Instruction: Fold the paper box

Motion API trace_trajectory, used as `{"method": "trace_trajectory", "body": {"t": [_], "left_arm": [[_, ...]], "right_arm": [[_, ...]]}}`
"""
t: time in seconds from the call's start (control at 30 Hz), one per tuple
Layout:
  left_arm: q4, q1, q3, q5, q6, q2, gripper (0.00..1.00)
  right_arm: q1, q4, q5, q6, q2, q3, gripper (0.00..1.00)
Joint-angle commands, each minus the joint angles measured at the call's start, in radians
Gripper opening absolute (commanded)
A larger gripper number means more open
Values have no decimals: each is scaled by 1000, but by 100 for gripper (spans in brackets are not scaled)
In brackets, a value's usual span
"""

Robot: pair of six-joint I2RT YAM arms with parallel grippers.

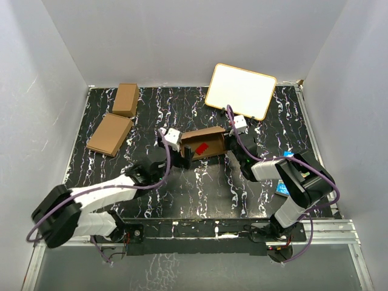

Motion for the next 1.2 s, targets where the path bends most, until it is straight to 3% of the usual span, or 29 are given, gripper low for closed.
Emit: {"method": "trace_trajectory", "body": {"t": [0.0, 0.13, 0.23, 0.4, 0.57, 0.83, 1.17], "left_arm": [[-265, 5, 27, 301, 23, -216, 79], [-384, 29, 121, 403, -20, -303, 83], [-448, 82, 234, 447, -70, -283, 83], [-477, 250, 408, 531, -196, -126, 80], [-452, 377, 509, 652, -302, 104, 65], [-351, 401, 555, 829, -343, 409, 49], [-315, 401, 518, 857, -363, 504, 44]], "right_arm": [[-7, 46, -20, 19, 4, 4, 9], [-11, 43, -23, 21, 5, 5, 9], [-17, 39, -28, 23, 5, 4, 9], [-27, 35, -43, 27, 6, 1, 10], [-28, 33, -53, 25, 7, -1, 10], [-33, 36, -73, 11, 5, -4, 13], [-36, 21, -117, 2, 0, -5, 20]]}}
